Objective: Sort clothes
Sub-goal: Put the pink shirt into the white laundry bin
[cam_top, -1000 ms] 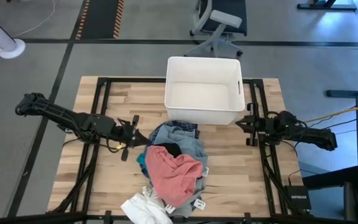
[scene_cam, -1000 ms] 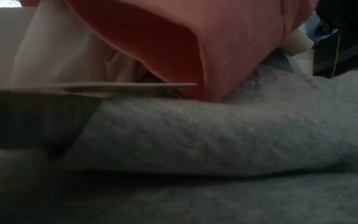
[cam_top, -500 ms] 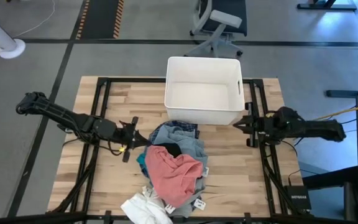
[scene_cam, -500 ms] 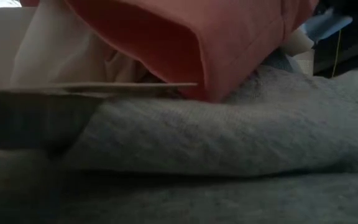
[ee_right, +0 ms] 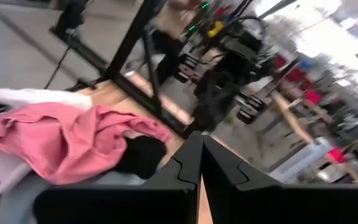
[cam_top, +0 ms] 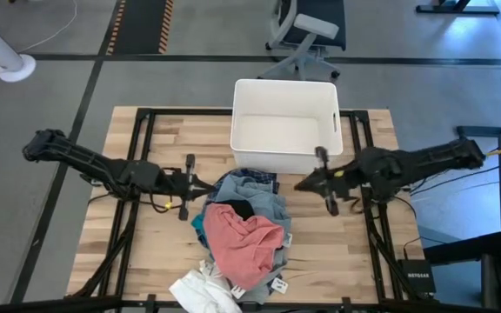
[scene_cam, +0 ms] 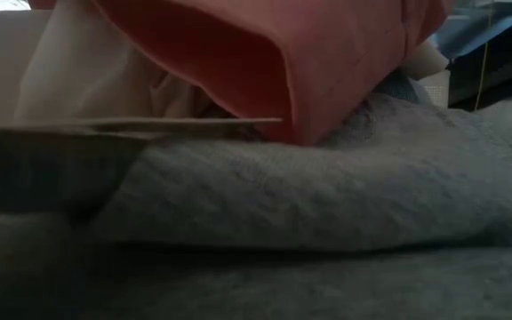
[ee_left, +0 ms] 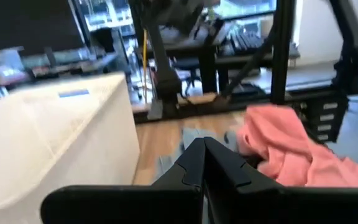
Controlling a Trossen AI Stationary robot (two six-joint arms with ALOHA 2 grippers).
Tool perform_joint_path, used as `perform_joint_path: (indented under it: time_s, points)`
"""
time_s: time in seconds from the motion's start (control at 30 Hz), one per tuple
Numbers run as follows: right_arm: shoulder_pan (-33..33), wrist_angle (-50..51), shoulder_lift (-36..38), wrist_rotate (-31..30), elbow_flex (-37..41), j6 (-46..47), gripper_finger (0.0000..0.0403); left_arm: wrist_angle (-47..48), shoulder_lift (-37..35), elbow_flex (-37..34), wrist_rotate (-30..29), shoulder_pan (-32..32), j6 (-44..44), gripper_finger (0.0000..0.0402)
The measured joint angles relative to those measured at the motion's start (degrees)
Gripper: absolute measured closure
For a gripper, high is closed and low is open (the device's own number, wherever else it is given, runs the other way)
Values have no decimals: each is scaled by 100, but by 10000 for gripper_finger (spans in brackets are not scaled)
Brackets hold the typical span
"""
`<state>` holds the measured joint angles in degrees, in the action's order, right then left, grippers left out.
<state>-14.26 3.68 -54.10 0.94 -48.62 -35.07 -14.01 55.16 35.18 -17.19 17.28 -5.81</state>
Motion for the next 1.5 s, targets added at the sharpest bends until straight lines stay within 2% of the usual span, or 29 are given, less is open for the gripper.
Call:
perform_joint_path:
  time_s: [0.17,0.33,0.57,0.7,0.77,0.93,1.1,1.2,1.27,1.33,1.5]
  points:
    - [-323,896,-1188,-382,-999,-5,381,15,157,-16,2,56,115,402]
    - [-674,1628,-2133,-1425,-1759,-30,381,58,108,-9,2,150,112,402]
    - [-1124,2464,-2992,-2382,-2627,-304,381,96,28,-9,0,185,82,402]
    - [-1322,2703,-3235,-2434,-2965,-319,379,170,29,-9,2,187,83,402]
    - [-1409,2694,-3279,-2432,-3033,-319,365,165,28,-9,1,187,86,402]
    - [-1434,2769,-3308,-2293,-3047,-243,289,161,28,-9,2,187,113,402]
    - [-1421,2780,-3367,-1802,-3047,70,207,165,28,-9,2,187,140,402]
    - [-1434,2820,-3604,-1331,-3047,157,177,195,28,-9,2,187,150,402]
    - [-1436,2892,-3821,-1231,-3045,137,167,196,28,-9,2,187,143,402]
    - [-1430,2947,-4033,-1327,-3043,13,164,187,28,-9,2,187,153,402]
    - [-1421,3100,-4368,-2126,-3039,-210,171,189,28,-9,2,187,152,402]
